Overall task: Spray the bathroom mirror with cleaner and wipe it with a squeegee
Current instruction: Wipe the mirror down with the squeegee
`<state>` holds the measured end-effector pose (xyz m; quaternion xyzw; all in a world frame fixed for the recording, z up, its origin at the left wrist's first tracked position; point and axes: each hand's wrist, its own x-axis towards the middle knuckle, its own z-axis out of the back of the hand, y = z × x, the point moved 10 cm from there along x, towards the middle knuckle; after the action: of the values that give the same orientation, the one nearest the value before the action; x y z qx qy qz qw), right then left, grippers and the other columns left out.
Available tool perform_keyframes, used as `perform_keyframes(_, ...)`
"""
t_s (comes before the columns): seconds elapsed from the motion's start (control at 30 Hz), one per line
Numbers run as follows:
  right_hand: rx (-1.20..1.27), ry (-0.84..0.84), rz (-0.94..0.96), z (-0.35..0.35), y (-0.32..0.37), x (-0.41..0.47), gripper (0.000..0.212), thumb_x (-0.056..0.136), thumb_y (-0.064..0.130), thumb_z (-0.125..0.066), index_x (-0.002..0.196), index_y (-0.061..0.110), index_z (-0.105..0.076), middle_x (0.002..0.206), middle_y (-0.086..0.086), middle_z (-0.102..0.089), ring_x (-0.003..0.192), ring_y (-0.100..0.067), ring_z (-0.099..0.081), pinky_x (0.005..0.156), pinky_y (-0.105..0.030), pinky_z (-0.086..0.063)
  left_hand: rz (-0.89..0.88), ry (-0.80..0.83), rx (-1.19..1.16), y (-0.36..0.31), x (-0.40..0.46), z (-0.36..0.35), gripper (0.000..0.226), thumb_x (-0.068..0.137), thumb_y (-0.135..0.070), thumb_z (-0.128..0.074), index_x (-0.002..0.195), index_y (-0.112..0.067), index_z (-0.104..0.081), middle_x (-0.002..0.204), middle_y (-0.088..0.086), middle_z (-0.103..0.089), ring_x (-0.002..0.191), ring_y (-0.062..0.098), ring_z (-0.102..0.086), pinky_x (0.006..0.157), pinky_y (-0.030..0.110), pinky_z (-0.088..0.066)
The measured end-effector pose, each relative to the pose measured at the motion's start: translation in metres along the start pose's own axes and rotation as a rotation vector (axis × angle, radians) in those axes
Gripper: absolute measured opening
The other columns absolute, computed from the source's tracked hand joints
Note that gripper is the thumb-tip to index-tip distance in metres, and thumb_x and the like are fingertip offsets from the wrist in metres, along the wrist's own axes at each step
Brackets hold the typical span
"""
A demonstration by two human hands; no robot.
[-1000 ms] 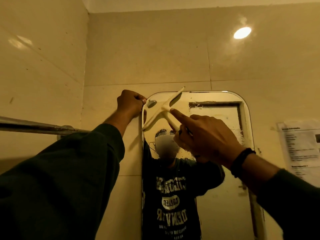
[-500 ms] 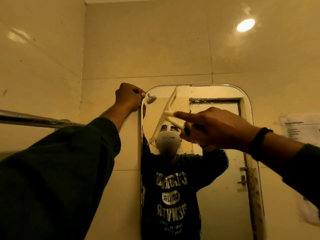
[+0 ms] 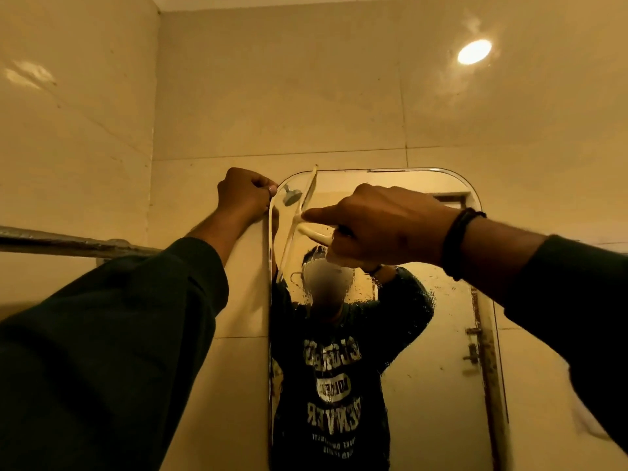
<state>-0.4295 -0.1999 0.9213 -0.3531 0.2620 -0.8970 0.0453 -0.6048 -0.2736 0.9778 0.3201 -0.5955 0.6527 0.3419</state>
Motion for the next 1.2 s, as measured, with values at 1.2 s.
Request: perform_keyframes(1.2,0.097,-0.225,-0.285,0.011,-0.047,-0.037,0.05,0.1,0.028,-0.044,0.149,0.031,-0.033,0.091,0.002,-0.06,0.065,-0.011,-0.056,0.047,-0.019,-0.036,0.017,-0.018,0.005,0.0,-0.002,0.0,0.016,0.09,-0.004,-0.065,0.105,-0.005,-0.072,0.101,0.012,-0.069,0.088,0.023,-0.067,0.063,0.025,-0.054)
